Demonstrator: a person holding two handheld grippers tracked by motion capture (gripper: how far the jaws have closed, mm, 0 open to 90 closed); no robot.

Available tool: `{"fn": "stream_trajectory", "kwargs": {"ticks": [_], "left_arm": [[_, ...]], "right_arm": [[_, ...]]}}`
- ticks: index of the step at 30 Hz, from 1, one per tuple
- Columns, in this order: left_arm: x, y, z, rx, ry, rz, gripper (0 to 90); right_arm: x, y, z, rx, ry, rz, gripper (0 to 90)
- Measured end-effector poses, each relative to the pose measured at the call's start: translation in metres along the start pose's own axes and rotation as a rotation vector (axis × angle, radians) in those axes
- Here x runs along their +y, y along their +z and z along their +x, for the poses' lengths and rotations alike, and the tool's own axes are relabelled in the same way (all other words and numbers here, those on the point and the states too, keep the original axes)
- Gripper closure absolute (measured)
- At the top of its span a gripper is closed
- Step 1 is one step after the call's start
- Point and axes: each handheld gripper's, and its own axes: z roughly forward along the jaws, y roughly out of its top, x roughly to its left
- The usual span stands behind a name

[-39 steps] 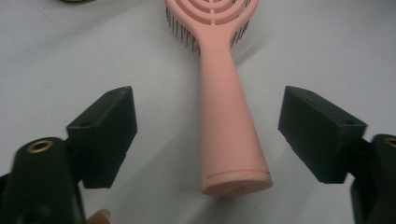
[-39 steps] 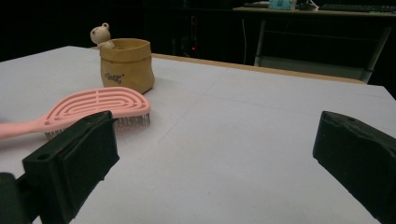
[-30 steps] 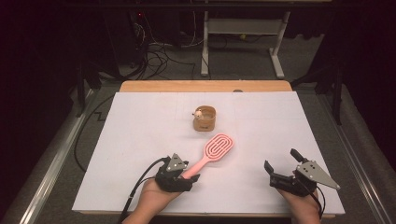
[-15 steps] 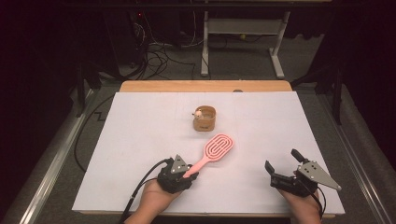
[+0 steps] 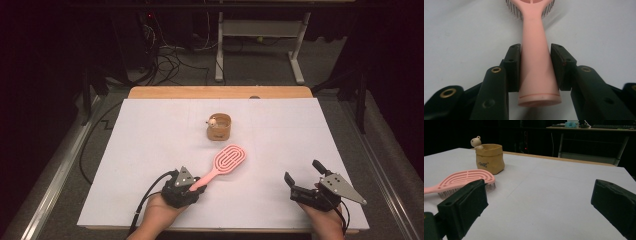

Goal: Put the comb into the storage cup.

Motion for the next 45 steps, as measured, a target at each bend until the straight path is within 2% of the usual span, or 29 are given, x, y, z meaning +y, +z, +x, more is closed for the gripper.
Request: {"fn": "stream_trajectory", "kwargs": {"ticks": [3, 8, 16, 20, 31, 37, 39, 45], "left_arm": [[-0.008, -0.009, 0.006, 0.002, 0.014, 0.015, 60.8], [-0.017, -0.022, 0.014, 0.0, 0.002, 0.007, 60.8], [-0.027, -0.039, 0.01, 0.009, 0.026, 0.005, 60.7], [-0.035, -0.047, 0.009, 0.008, 0.025, 0.005, 60.7], [-0.051, -0.058, 0.012, 0.014, 0.011, 0.025, 60.6], [-0.053, -0.057, 0.013, 0.001, 0.007, 0.028, 60.4], [-0.053, -0.056, 0.013, 0.006, 0.018, 0.03, 60.5], [-0.054, -0.057, 0.015, 0.006, -0.008, 0.022, 59.8]], "right_arm": [[0.0, 0.0, 0.0, -0.001, -0.002, 0.001, 1.3], [0.001, 0.0, 0.001, -0.003, -0.004, 0.001, 1.4], [0.001, 0.001, 0.001, -0.003, -0.01, 0.003, 1.4], [0.0, 0.001, 0.001, -0.003, -0.01, 0.005, 1.3], [0.001, 0.001, 0.002, -0.004, -0.014, 0.006, 1.4], [0.0, 0.002, 0.003, -0.001, -0.018, 0.009, 1.4], [0.0, 0.002, 0.002, -0.001, -0.016, 0.009, 1.4], [0.001, 0.001, 0.002, -0.003, -0.019, 0.005, 1.4]]}}
